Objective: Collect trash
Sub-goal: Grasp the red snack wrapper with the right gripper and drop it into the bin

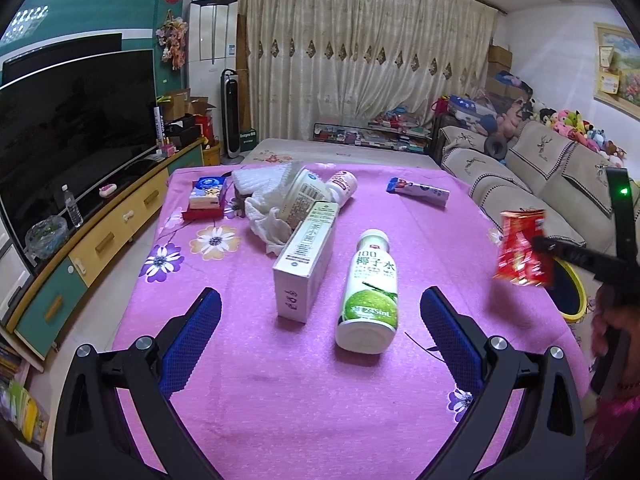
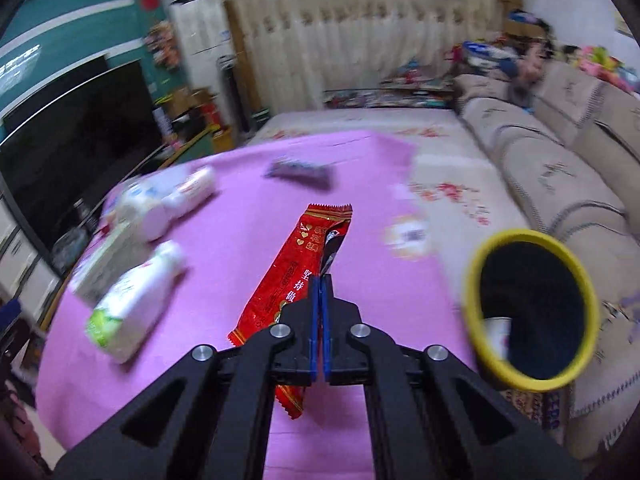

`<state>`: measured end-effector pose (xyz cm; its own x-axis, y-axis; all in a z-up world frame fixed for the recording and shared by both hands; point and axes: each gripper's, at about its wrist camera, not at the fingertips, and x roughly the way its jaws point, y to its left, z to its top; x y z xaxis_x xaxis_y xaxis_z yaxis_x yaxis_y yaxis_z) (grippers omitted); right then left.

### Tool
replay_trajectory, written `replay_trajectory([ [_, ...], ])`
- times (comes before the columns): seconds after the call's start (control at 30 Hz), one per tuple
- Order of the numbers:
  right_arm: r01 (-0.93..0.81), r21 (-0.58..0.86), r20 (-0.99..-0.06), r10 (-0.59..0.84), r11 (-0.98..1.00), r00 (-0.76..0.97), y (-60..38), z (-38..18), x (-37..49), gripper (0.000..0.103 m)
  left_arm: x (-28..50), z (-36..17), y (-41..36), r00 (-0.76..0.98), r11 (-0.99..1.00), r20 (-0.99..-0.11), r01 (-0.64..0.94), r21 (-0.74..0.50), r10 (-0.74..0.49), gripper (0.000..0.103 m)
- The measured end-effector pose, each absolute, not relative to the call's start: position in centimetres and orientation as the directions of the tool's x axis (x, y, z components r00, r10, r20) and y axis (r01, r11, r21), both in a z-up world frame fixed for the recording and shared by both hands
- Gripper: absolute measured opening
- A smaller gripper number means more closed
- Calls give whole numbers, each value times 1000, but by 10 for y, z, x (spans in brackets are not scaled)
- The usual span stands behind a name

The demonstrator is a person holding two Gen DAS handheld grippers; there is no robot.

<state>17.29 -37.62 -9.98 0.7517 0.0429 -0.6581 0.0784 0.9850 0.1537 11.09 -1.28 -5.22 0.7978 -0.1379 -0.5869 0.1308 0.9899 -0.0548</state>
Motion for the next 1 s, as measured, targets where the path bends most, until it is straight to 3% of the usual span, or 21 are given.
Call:
replay_trajectory([
  [0.33, 345, 81, -703, -191, 935, 685, -504, -134, 170, 2, 116, -54, -35, 780, 984, -604, 171, -46, -164, 98],
  [0.73, 456, 42, -784, -253, 889, 566, -569, -202, 191, 3, 119, -57, -65, 759, 975, -626, 221, -8, -178, 98],
  [0.87, 471, 48, -787, -257, 881, 560, -577, -208, 188, 19, 121, -59, -68, 752, 974, -635, 228, -6, -179, 98],
  [1.0, 474, 53, -780, -260, 879, 570, -577, -205, 183, 24, 121, -61, -69, 748, 973, -638, 229, -7, -181, 98],
])
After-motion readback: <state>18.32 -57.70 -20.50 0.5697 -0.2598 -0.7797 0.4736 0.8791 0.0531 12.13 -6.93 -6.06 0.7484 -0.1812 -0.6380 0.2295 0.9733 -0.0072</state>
